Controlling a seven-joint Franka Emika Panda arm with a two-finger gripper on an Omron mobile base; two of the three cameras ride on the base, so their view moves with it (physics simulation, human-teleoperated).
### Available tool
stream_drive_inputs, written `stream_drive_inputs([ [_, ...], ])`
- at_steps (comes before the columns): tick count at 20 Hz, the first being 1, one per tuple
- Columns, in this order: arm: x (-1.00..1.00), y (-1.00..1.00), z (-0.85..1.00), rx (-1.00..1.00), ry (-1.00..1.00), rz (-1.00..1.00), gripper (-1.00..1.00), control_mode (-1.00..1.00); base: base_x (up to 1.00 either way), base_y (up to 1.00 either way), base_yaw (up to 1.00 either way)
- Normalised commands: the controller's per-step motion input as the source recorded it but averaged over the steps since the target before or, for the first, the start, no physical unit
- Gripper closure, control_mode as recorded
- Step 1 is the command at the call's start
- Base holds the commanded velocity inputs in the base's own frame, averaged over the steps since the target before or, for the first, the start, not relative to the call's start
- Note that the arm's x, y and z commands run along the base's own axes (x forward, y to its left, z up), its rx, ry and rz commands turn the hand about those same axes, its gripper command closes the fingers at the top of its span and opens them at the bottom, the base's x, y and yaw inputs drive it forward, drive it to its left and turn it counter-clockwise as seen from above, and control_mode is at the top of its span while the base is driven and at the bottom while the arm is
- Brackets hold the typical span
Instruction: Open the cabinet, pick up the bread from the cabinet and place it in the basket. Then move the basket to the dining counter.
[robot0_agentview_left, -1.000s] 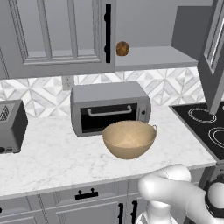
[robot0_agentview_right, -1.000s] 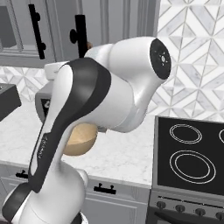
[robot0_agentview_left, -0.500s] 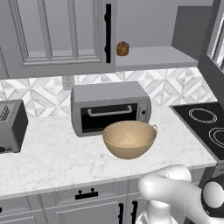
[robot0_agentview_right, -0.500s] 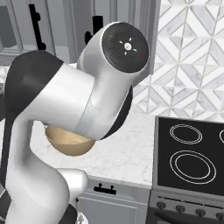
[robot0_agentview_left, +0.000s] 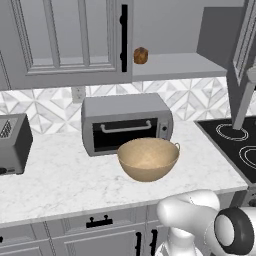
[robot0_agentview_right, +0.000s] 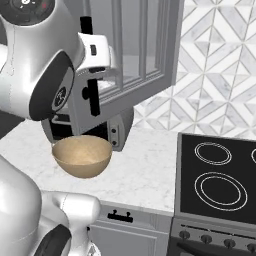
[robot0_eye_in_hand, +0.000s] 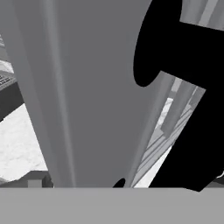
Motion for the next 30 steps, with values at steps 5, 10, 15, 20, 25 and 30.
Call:
stream_drive_inputs([
  [5, 0.77, -0.08, -0.19, 0.02, 0.0, -0.02, -1.0, -1.0, 0.0, 0.0, 0.0],
  [10, 0.56, -0.68, -0.02, 0.25, 0.0, 0.07, -1.0, -1.0, 0.0, 0.0, 0.0],
  [15, 0.27, -0.25, 0.08, 0.42, 0.18, 0.25, -1.0, -1.0, 0.0, 0.0, 0.0],
  [20, 0.46, -0.03, 0.11, 0.35, 0.31, 0.37, -1.0, -1.0, 0.0, 0.0, 0.0],
  [25, 0.22, -0.45, 0.0, 0.32, -0.06, 0.22, -1.0, -1.0, 0.0, 0.0, 0.0],
  [30, 0.11, -0.24, 0.0, 0.06, -0.43, -0.01, -1.0, -1.0, 0.0, 0.0, 0.0],
])
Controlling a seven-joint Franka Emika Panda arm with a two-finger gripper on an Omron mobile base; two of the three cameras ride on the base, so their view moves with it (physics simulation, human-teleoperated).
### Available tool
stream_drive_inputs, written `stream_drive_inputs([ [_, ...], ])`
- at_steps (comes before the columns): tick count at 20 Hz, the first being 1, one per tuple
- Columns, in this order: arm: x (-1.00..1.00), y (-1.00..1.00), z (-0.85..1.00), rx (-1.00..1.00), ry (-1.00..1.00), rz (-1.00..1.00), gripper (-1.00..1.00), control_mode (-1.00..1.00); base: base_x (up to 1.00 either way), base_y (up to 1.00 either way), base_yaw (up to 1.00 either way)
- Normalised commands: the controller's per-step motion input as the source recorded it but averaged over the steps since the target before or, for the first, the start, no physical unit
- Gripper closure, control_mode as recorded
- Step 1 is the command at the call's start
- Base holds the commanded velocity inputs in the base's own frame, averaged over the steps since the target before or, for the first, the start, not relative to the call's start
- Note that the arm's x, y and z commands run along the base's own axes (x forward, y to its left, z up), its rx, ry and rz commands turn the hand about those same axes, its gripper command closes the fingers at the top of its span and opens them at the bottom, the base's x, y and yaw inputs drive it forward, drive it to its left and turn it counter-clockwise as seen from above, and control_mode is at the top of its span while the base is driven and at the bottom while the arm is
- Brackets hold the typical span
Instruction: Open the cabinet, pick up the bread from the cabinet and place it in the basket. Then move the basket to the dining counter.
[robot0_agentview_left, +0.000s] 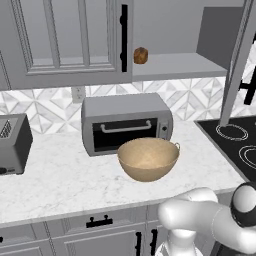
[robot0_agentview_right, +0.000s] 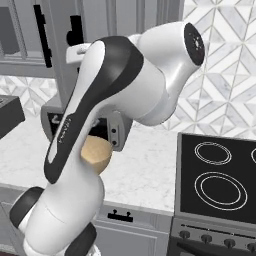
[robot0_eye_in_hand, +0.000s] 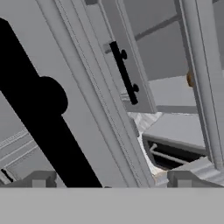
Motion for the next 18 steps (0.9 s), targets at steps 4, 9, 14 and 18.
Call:
stream_drive_inputs([
  [4, -0.69, 0.03, 0.13, -0.02, -0.28, -0.25, -1.0, -1.0, 0.0, 0.0, 0.0],
  [9, -0.93, 0.16, 0.0, -0.15, -0.11, -0.52, -1.0, -1.0, 0.0, 0.0, 0.0],
  [14, -0.09, 0.4, -0.13, -0.5, -0.05, -0.49, -1.0, -1.0, 0.0, 0.0, 0.0],
  [18, 0.15, 0.88, -0.12, -0.77, 0.07, -0.21, -1.0, -1.0, 0.0, 0.0, 0.0],
])
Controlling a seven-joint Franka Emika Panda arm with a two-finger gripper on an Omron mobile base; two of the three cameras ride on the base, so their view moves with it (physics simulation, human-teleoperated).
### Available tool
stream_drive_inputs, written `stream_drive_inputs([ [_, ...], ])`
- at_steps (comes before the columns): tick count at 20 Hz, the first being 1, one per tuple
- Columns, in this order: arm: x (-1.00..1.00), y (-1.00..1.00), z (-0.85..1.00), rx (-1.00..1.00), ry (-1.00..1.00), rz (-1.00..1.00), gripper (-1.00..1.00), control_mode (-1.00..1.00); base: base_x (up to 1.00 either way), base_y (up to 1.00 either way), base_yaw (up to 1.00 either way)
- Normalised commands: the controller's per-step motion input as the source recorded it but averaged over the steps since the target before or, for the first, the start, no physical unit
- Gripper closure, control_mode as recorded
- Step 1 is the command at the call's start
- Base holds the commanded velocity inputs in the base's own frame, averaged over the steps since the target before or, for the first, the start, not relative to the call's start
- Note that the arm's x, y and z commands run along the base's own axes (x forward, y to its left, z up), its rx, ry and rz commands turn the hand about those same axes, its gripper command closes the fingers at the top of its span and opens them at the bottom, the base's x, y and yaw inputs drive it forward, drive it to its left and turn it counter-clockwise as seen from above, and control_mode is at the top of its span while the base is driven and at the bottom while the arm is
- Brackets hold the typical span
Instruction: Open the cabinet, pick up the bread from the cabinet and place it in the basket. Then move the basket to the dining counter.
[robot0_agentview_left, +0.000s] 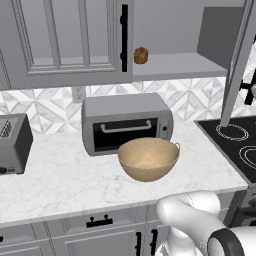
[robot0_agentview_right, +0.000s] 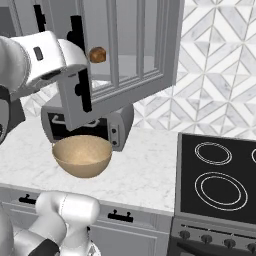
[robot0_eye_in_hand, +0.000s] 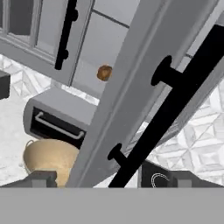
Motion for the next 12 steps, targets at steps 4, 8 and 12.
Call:
stream_drive_inputs([
  [4, 0.28, 0.92, -0.02, -0.83, 0.17, -0.14, -1.0, -1.0, 0.0, 0.0, 0.0],
  [8, 0.16, 0.59, 0.0, -0.79, 0.04, -0.28, -1.0, -1.0, 0.0, 0.0, 0.0],
  [12, 0.6, 0.31, -0.16, -0.62, 0.3, -0.38, -1.0, -1.0, 0.0, 0.0, 0.0],
])
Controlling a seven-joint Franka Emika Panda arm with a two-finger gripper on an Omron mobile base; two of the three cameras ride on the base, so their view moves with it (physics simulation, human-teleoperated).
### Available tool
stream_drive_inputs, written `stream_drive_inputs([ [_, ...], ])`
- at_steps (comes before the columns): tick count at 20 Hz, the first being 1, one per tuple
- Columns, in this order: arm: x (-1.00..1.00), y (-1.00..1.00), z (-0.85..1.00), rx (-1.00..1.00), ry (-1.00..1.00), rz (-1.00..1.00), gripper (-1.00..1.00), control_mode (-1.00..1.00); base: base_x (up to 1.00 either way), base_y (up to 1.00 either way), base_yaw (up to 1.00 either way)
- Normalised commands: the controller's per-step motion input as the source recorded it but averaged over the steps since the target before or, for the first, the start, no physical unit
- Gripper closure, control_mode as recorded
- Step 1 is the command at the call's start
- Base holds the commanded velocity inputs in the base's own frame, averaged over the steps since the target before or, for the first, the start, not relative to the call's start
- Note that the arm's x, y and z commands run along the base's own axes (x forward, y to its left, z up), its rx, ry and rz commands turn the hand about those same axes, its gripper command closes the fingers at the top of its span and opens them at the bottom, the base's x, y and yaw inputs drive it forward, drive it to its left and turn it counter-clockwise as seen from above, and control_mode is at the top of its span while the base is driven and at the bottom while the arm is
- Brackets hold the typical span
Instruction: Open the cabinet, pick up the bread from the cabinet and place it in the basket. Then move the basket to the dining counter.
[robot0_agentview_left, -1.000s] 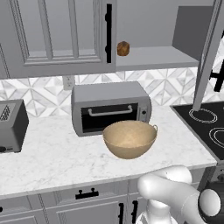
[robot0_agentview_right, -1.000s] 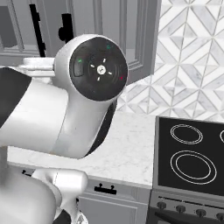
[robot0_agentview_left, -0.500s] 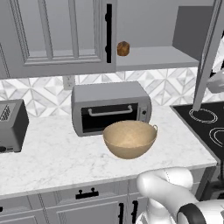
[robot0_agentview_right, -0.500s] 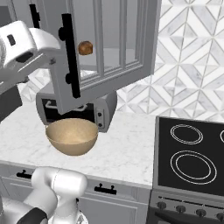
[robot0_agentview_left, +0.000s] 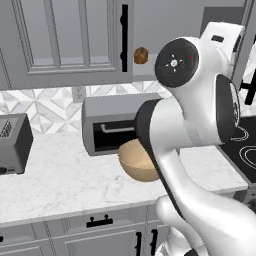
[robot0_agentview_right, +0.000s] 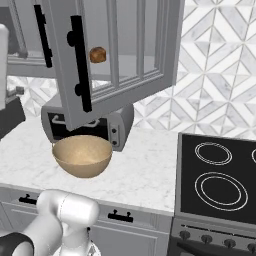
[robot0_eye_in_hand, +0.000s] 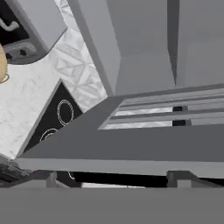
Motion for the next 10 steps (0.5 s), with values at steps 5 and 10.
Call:
stream_drive_inputs([
  [5, 0.94, -0.01, -0.22, -0.42, 0.4, -0.49, -1.0, -1.0, 0.0, 0.0, 0.0],
  [10, 0.49, -0.53, -0.18, -0.24, 0.29, -0.63, -1.0, -1.0, 0.0, 0.0, 0.0],
])
